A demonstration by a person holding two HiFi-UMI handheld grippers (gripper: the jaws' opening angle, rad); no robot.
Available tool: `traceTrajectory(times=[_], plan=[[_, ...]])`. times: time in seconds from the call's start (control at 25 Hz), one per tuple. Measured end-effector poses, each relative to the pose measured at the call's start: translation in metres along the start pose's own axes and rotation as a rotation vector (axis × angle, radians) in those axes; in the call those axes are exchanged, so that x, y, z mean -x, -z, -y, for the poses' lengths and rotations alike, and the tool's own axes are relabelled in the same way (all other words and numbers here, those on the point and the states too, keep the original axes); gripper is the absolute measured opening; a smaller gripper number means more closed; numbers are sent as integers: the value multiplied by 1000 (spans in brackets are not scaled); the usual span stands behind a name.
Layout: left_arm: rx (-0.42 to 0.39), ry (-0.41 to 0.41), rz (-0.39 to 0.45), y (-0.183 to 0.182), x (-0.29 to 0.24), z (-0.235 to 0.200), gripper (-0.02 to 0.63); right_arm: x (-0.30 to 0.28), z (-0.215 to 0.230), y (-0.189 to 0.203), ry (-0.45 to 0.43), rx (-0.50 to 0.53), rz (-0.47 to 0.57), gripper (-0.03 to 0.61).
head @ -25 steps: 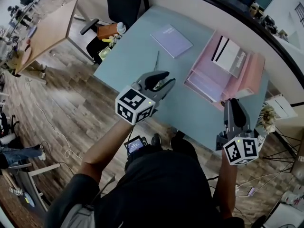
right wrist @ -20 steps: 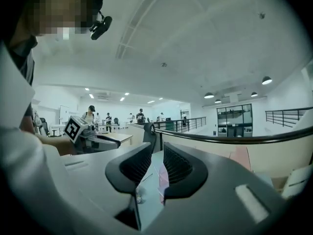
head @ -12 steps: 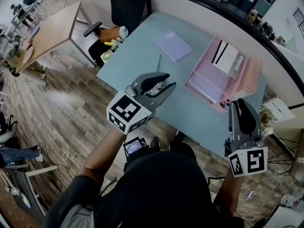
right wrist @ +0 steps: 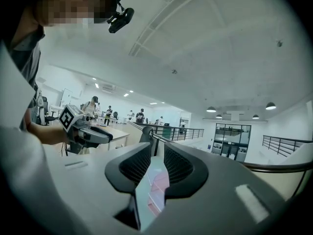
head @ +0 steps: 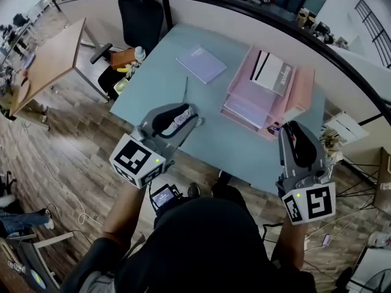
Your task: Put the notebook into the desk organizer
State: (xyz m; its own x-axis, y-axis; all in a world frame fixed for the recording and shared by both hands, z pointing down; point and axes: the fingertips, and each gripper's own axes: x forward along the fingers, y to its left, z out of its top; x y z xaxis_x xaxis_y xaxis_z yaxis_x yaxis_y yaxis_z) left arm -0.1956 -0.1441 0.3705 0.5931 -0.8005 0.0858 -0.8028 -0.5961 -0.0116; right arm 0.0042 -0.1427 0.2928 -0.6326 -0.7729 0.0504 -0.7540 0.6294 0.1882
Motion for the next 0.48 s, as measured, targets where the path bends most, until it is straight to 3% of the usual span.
traceTrajectory(times=[0.48], plan=[[14, 24, -12, 6, 2, 14, 173, 12, 1, 13, 25, -27, -24, 64]])
